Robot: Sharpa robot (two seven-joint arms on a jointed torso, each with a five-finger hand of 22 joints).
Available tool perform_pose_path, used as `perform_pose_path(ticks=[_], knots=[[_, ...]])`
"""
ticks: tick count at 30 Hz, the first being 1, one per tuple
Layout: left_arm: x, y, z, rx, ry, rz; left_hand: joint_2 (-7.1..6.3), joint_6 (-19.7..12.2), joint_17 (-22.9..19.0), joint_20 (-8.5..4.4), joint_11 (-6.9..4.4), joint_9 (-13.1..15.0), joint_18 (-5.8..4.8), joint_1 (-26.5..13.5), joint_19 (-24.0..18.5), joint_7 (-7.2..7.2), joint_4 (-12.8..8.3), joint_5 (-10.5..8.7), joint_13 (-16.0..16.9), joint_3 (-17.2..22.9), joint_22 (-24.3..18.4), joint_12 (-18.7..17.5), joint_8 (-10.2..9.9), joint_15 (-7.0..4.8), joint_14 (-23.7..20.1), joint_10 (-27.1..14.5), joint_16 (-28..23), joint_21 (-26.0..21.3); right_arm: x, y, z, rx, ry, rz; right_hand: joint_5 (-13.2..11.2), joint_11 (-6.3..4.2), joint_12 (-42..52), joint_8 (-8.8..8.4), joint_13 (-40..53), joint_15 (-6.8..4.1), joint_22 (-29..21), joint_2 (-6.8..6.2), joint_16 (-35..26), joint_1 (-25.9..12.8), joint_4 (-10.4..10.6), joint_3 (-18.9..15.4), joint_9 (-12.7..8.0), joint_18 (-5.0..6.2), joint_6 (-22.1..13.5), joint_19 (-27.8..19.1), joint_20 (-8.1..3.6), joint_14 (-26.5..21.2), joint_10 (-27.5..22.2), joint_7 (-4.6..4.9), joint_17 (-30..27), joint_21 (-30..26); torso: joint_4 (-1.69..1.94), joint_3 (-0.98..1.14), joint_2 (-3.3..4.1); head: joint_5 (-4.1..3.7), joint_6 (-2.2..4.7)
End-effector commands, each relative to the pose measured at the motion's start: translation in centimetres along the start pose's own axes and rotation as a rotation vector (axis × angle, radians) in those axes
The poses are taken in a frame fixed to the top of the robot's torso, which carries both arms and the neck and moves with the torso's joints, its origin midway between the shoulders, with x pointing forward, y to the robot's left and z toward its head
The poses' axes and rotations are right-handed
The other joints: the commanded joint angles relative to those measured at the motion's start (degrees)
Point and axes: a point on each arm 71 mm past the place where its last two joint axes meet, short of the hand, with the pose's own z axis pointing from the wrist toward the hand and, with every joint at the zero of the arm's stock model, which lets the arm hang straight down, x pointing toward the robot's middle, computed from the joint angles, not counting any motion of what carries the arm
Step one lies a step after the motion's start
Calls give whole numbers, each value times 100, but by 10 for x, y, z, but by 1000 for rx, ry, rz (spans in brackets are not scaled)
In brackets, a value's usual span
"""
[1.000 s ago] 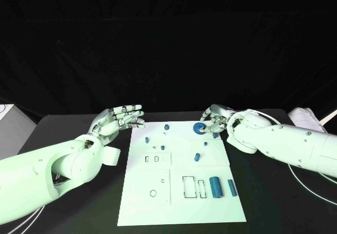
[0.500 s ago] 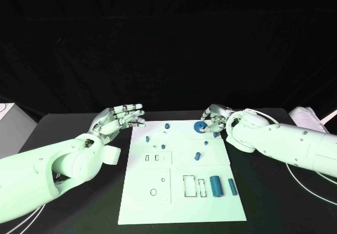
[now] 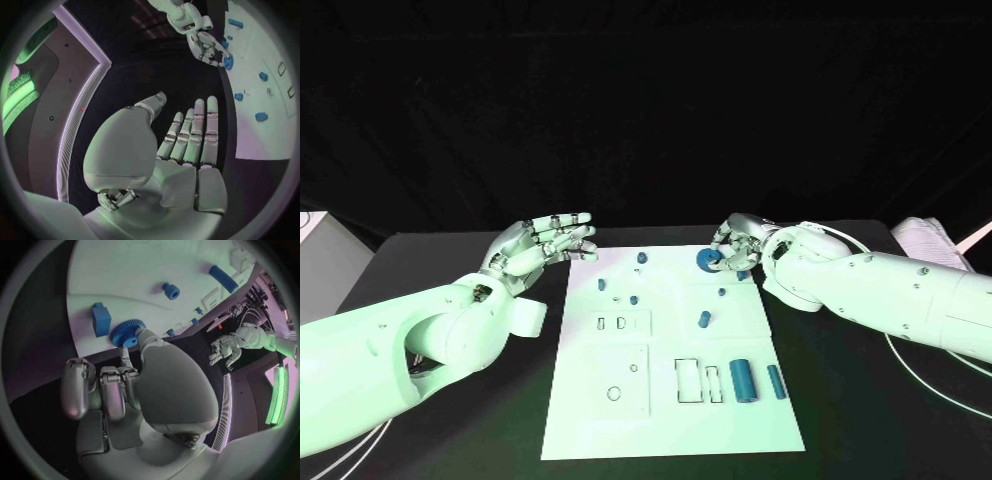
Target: Assemble the parts on the task board
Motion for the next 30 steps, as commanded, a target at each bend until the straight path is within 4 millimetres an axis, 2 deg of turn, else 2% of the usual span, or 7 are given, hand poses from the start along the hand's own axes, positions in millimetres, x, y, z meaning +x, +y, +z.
perform_pose_path(ticks=[1, 3, 12, 15, 21, 27, 30], knots=[[3, -1, 0, 8, 20, -5, 18, -42, 5, -13, 7, -7, 85, 20, -41, 394, -13, 28, -2, 0, 5, -35, -29, 10, -36, -40, 34, 21, 3, 2, -1, -7, 4, -23, 20, -75, 37, 60, 1509, -93, 342, 64, 21, 53, -25, 142, 11, -95, 144, 34, -73, 590, 595, -59, 1509, 47, -1, 0, 2, 4, -2], [3, -1, 0, 8, 20, -5, 18, -42, 5, -13, 7, -7, 85, 20, -41, 394, -13, 28, -2, 0, 5, -35, -29, 10, -36, -40, 34, 21, 2, 2, -1, -8, -8, -23, -216, -125, 37, 101, 1509, -153, 354, 72, 21, 90, -60, 331, 4, -96, 257, 35, -129, 590, 595, -112, 1509, 50, -3, 1, 2, 2, -1], [2, -1, 1, 8, 20, -6, 18, -42, 5, -13, 7, -7, 85, 20, -41, 394, -13, 28, -2, 0, 5, -35, -29, 10, -36, -40, 34, 21, -2, 7, -1, -8, -96, -42, -217, -169, 37, 142, 1509, -205, 410, 115, 21, 13, -69, 624, -10, -109, 376, 60, -185, 590, 595, -159, 1509, 93, -1, 2, -1, -3, 3], [1, -1, 1, 7, 17, -6, 28, -51, 9, -12, 8, -9, 87, 22, -45, 394, -11, 22, -3, 4, 10, -37, -32, 9, -36, -44, 39, 30, -2, 12, -2, -14, -127, -49, -201, -175, 37, 143, 1509, -206, 425, 111, 21, -7, -71, 652, -12, -113, 379, 67, -188, 590, 595, -161, 1509, 107, -7, 6, -9, 1, 10], [1, 1, 3, 7, 15, -6, 28, -51, 9, -12, 8, -9, 87, 22, -45, 394, -11, 22, -3, 4, 10, -37, -32, 9, -36, -44, 39, 30, -5, 23, -2, -33, -149, -51, -175, -178, 37, 142, 1509, -207, 443, 89, 21, -34, -77, 686, -15, -117, 381, 76, -191, 590, 595, -163, 1509, 122, -3, -2, -25, -17, 43], [1, 3, 7, 7, 14, -5, 33, -47, 12, -11, 8, -9, 88, 17, -48, 394, -8, 16, -3, 3, 14, -37, -31, 9, -37, -46, 42, 36, -5, 44, 0, -78, -153, -43, -157, -178, 37, 138, 1509, -208, 454, 66, 21, -60, -84, 717, -20, -120, 375, 81, -193, 590, 595, -162, 1509, 131, -20, -1, -57, 9, 42], [0, 4, 9, 7, 12, -4, 33, -47, 12, -11, 8, -9, 88, 17, -48, 394, -8, 16, -3, 3, 14, -37, -31, 9, -37, -46, 42, 36, 0, 59, 2, -107, -139, -34, -143, -178, 37, 130, 1509, -206, 456, 46, 21, -73, -96, 744, -24, -120, 364, 82, -193, 590, 595, -160, 1509, 132, -32, 7, -68, 32, 46]])
